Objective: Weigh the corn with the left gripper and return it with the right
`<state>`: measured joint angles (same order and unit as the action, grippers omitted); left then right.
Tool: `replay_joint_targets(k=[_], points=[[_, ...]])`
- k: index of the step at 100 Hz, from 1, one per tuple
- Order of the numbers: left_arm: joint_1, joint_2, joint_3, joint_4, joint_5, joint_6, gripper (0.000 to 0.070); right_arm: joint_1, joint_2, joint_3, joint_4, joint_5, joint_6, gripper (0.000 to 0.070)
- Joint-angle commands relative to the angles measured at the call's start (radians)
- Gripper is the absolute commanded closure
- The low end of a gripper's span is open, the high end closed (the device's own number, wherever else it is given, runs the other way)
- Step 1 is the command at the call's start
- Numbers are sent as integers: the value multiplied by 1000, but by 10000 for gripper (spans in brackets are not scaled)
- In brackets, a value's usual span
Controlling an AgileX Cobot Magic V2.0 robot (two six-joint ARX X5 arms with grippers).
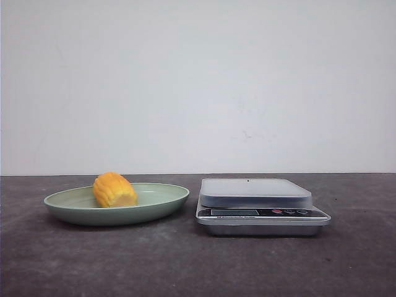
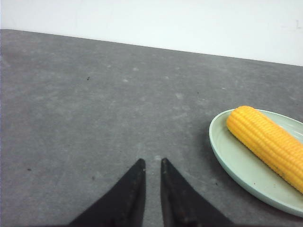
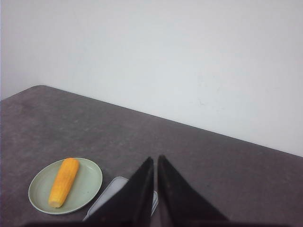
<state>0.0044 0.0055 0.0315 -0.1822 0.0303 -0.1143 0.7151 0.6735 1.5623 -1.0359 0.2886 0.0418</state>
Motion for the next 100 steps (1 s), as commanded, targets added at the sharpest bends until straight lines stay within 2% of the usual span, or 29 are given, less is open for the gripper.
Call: replay_joint_targets(k=[1,61,69,80,100], points=[[2,-1,-16,-5,3,16,685,9,4,16,10,0,11,692],[2,-1,-16,-5,3,16,685,0,0,16,13,1,9,692],[2,-1,-16,-5,3,16,685,-78,-20,12,39,-16,-45,692],[2,-1,-16,-5,4,16,685,-259,-79,-51,110,-116,-62,692],[2,-1,-16,-5,3,16,685,-496,-285,-416,371,-234,-103,692]])
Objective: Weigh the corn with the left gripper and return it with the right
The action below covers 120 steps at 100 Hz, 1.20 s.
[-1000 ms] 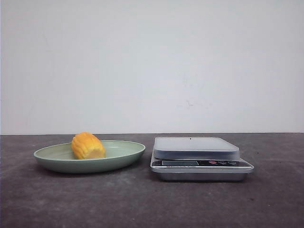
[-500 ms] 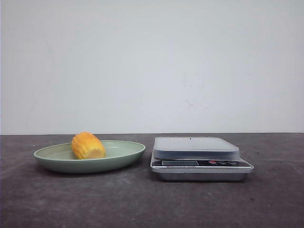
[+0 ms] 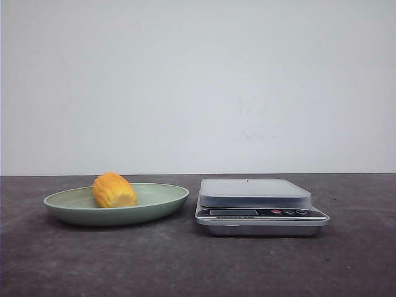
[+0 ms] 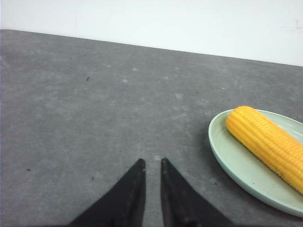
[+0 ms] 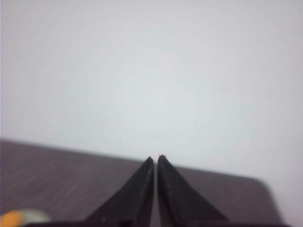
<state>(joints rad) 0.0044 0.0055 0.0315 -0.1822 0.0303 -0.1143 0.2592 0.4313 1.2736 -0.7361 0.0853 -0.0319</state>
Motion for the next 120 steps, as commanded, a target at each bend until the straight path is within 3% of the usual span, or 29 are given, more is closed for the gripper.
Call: replay_joint_targets(k=[1,13,36,60,73,92,108,120], points=[[2,-1,-16,-5,4,16,685,-48,-54,-150,84,-39,-30,692],[2,-1,-16,-5,3,16,685,-127,-178,-425,217,-120,-33,692],[2,-1,-16,-5,4,16,685,-210,-336,-914,507,-172,-13,692],[2,-1,-16,-5,3,16,685,-229,-402,-1209,746,-155,29,692],[2,-1,-16,-5,4,16,685,-230,-427,-1263,741,-155,66,692],[2,-1,-16,-5,3,16,685,-230,-427,-1263,681,-103,65,692],[2,-1,-16,-5,3,16,685,-230,-427,-1263,555,-102,49,692],[2,-1,-16,-5,4,16,685,-230,-427,-1263,563,-101,47,692]])
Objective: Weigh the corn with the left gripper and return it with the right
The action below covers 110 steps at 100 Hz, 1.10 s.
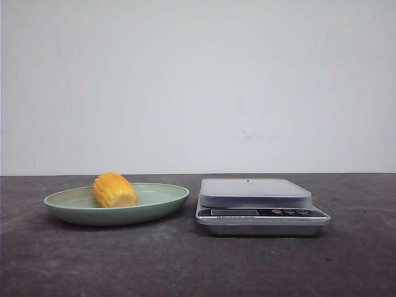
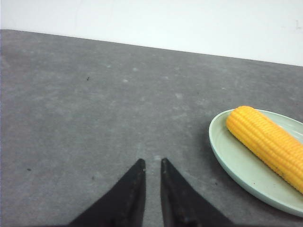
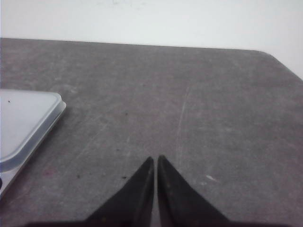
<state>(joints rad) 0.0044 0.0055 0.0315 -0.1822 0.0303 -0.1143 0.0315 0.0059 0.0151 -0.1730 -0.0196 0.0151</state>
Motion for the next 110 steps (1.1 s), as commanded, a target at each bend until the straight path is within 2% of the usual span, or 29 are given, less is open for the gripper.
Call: replay_joint_targets(k=[1,110], points=[[2,-1,-16,-5,3,16,685,-2,-2,-5,-1,4,0,692],[2,-1,-16,-5,3,16,685,-2,-2,-5,19,1,0,692]])
